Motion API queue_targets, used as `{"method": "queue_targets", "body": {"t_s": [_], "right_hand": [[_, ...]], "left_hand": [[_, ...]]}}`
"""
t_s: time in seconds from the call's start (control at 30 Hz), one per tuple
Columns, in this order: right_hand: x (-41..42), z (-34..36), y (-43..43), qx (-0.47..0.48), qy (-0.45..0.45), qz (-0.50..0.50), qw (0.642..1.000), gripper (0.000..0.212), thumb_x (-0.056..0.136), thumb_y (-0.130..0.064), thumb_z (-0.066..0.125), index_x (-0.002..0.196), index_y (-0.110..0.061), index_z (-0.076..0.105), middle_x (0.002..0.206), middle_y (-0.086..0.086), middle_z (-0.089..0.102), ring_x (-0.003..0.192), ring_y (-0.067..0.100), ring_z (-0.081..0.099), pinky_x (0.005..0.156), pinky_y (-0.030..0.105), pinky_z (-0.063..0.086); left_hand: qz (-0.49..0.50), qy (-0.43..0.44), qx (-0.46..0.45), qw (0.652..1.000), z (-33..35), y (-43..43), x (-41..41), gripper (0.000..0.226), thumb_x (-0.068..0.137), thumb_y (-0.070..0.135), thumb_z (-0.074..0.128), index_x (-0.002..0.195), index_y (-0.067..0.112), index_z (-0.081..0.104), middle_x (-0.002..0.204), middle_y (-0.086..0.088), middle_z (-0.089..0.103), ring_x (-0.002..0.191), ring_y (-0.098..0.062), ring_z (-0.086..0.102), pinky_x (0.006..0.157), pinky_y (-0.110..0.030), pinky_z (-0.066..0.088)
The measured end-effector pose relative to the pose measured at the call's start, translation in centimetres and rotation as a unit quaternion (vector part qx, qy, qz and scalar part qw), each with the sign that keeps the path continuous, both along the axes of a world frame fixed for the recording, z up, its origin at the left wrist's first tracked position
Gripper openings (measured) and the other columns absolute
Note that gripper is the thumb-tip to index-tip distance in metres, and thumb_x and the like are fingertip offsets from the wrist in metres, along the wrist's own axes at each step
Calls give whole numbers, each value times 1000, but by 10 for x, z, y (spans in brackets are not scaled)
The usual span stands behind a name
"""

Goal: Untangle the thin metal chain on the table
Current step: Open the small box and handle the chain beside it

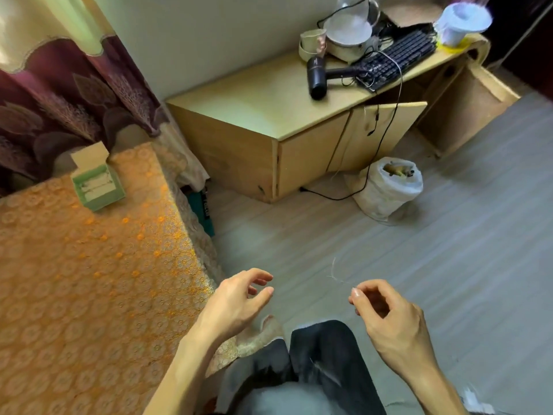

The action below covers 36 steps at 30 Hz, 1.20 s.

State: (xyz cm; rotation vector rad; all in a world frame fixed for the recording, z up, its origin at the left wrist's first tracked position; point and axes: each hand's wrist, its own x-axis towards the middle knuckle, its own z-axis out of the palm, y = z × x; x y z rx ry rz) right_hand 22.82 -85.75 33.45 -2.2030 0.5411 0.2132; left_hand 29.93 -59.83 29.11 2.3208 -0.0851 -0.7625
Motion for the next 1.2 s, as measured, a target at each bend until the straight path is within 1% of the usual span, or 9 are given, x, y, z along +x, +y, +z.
{"method": "queue_targets", "body": {"t_s": [0.2, 0.33, 0.43, 0.5, 0.57, 0.77, 0.9, 1.1, 1.2], "right_hand": [[84, -18, -28, 8, 31, 80, 996, 13, 93, -35, 67, 80, -32, 64, 73, -19, 69, 73, 2, 65, 67, 25, 53], [158, -20, -53, 9, 29, 174, 984, 14, 93, -34, 67, 80, -32, 63, 75, -21, 68, 75, 0, 64, 64, 16, 48], [218, -9, -58, 15, 16, 251, 968, 13, 94, -34, 65, 81, -30, 64, 74, -17, 69, 72, 0, 64, 63, 16, 48], [254, -1, -56, 20, 1, 302, 953, 13, 94, -31, 65, 81, -29, 64, 73, -12, 69, 65, 2, 64, 61, 17, 48], [284, 2, -48, 13, -12, 353, 936, 14, 94, -31, 65, 81, -29, 64, 73, -13, 69, 67, 3, 64, 60, 15, 47], [347, -4, 3, 3, -12, 475, 880, 13, 93, -31, 66, 80, -29, 64, 73, -17, 70, 70, 2, 66, 65, 14, 47], [377, -11, 50, -1, -1, 525, 851, 14, 94, -29, 67, 80, -29, 64, 72, -13, 71, 66, 4, 66, 59, 10, 45], [424, -4, 134, 5, 16, 578, 816, 12, 94, -28, 68, 82, -24, 66, 60, -10, 65, 56, -1, 59, 52, 6, 40], [447, -2, 185, 15, 9, 608, 793, 11, 93, -28, 69, 82, -25, 67, 58, -13, 63, 55, 3, 57, 50, 8, 39]], "left_hand": [[83, 36, 30, 995, -17, -14, 44, 25, 96, 47, 58, 119, 40, 61, 112, 22, 65, 93, 5, 63, 85, -21, 53], [177, 51, 25, 983, -15, -38, 66, 24, 95, 45, 60, 119, 39, 62, 113, 22, 65, 97, 4, 62, 89, -23, 52], [256, 40, 19, 966, -10, -52, 79, 21, 94, 43, 62, 115, 40, 63, 110, 23, 65, 96, 5, 63, 89, -23, 52], [326, 33, 5, 945, -8, -59, 81, 18, 94, 42, 63, 111, 41, 64, 107, 24, 67, 94, 6, 63, 86, -21, 51], [384, 39, -8, 923, -8, -63, 80, 17, 94, 42, 63, 111, 41, 64, 106, 23, 67, 94, 5, 63, 85, -19, 50], [497, 67, -12, 865, -23, -61, 77, 16, 94, 45, 61, 110, 43, 62, 105, 25, 66, 93, 6, 61, 79, -16, 47], [543, 78, -39, 835, -39, -45, 92, 18, 96, 44, 59, 114, 41, 61, 108, 26, 63, 95, 7, 59, 78, -17, 45], [587, 59, -59, 805, -42, 19, 140, 24, 96, 42, 58, 120, 38, 61, 115, 21, 62, 96, 5, 59, 81, -21, 47], [602, 46, -53, 795, -37, 64, 165, 27, 98, 42, 57, 124, 36, 59, 117, 19, 60, 97, 7, 57, 76, -18, 43]]}}
